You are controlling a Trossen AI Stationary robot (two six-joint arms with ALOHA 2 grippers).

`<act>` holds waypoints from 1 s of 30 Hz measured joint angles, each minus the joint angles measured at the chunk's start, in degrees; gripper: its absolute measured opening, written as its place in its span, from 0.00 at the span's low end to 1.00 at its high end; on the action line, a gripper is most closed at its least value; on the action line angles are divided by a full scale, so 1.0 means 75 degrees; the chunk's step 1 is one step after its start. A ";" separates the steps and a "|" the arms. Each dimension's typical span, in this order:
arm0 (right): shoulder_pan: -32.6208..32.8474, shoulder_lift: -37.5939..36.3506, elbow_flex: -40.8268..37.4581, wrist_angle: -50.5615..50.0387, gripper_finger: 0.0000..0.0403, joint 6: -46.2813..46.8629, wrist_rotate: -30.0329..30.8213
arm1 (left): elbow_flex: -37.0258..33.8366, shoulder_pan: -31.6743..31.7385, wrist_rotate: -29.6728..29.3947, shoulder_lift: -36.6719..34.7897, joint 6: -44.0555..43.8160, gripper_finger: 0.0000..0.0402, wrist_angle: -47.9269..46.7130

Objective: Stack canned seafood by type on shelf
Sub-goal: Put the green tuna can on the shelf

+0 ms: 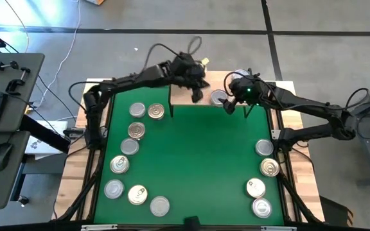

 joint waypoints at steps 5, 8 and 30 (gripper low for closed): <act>-0.0001 0.0494 -0.0003 0.0127 0.88 -0.0058 -0.0410 | 0.0009 0.0781 -0.0004 -0.0274 0.0172 0.00 -0.0126; -0.0007 0.0805 -0.0003 0.0299 0.78 -0.0165 -0.0334 | 0.0006 0.1268 0.0467 -0.0057 0.0075 0.00 -0.0112; -0.0519 0.1178 0.0009 0.0467 0.45 0.0031 -0.0311 | 0.0000 0.1784 0.0774 0.0887 0.0163 0.00 0.0268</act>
